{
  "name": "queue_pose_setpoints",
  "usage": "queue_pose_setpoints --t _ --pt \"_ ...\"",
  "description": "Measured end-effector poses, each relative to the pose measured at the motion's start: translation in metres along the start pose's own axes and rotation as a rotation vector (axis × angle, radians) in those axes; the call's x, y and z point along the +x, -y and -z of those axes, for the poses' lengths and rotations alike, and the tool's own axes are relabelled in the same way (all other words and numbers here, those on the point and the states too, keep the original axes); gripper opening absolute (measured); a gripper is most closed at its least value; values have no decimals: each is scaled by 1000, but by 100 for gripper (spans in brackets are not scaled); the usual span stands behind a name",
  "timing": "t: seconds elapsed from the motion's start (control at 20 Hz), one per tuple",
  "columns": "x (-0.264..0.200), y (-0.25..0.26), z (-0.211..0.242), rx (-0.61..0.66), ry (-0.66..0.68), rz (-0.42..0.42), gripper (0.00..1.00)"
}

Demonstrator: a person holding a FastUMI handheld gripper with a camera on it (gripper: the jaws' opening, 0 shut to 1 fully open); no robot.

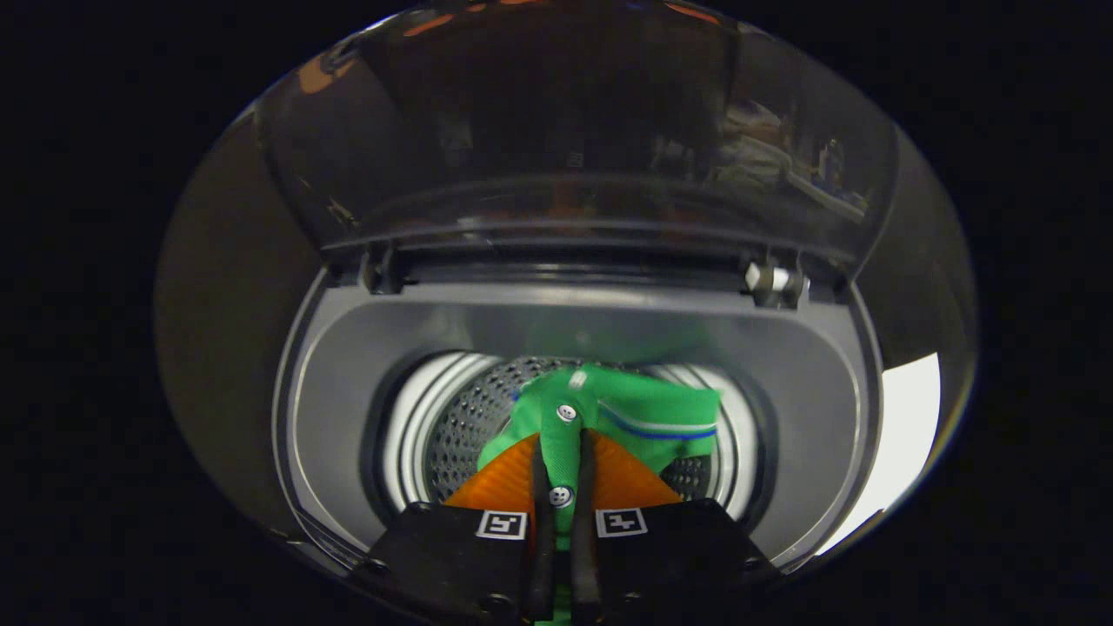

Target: Put the clothes into the washing machine and then close the washing machine lid.

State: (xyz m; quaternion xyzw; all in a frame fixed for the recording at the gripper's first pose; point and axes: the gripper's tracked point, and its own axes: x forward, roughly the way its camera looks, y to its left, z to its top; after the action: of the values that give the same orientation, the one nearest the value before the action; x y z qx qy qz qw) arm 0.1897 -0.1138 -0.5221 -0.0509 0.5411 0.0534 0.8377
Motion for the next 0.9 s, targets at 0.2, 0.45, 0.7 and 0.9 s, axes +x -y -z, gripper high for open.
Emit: queue_pose_setpoints --t 0.2,0.45,0.7,0.9 --pt "6 0 -7 -12 -20 17 15" --pt "13 2 -7 1 -20 42 22" --pt "7 3 -10 24 10 41 68" --pt "0 1 -8 56 25 30 100"
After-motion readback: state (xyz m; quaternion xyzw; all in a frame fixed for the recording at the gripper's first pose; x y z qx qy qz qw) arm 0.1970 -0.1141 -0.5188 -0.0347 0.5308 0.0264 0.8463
